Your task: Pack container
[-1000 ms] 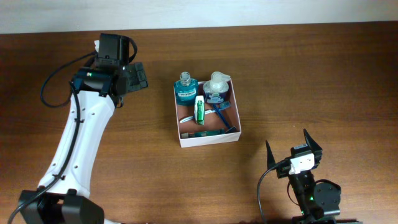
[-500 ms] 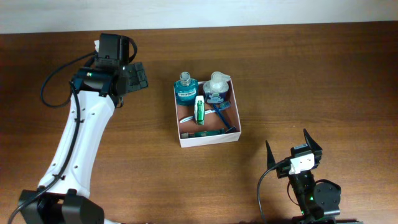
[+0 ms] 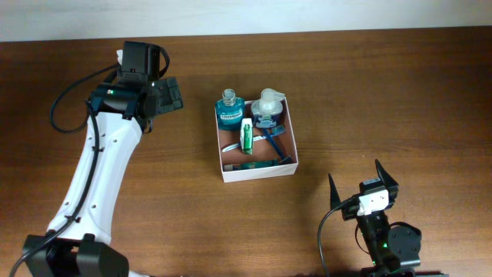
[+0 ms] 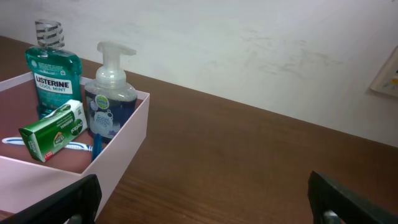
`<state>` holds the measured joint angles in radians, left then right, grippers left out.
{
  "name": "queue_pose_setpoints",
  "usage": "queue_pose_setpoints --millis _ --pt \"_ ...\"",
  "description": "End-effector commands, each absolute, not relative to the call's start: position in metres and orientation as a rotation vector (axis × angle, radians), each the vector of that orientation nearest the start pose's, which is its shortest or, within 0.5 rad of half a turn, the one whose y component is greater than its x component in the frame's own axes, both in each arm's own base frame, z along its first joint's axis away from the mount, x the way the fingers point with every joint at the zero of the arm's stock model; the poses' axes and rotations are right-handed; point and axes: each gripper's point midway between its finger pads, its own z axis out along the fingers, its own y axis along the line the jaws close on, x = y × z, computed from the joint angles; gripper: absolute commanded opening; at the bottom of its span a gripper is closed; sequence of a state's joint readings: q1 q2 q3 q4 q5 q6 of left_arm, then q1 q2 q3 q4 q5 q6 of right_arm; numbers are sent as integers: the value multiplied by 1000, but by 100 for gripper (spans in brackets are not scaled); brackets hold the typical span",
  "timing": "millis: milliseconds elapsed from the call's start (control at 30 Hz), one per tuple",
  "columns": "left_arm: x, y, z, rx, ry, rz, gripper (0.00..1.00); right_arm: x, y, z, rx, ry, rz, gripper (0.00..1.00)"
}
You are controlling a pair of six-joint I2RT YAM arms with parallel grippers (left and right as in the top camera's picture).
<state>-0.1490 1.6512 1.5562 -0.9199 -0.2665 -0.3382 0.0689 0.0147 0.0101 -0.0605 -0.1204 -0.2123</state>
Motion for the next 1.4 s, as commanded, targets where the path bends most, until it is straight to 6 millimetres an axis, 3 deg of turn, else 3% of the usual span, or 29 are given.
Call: queue_pose_setpoints --millis 0,200,300,467,567,733,867,1033,1167,1367 --pt "419 -13 224 -364 2476 148 99 243 36 158 -310 1609 -9 98" --pt "418 -17 226 -355 2475 134 99 243 36 158 -310 1609 -9 98" --pt "410 -20 251 -345 2416 106 99 243 36 158 -310 1609 -9 98" --pt "356 -22 325 -319 2264 30 99 243 36 158 -310 1609 -9 98" --pt "309 -13 363 -323 2169 -6 99 243 36 158 -310 1609 -9 98" --pt "226 3 397 -327 2060 -47 99 243 36 158 -310 1609 -9 99" --pt "162 15 406 -329 1985 -74 99 243 36 158 -310 1609 -9 99" --pt "106 26 398 -331 1911 -100 99 243 36 158 -310 1609 -9 98" --pt "85 30 376 -332 1900 -103 99 243 36 158 -310 1609 -9 98" --pt "79 31 332 -333 1929 -92 99 243 36 158 -310 1609 -9 98"
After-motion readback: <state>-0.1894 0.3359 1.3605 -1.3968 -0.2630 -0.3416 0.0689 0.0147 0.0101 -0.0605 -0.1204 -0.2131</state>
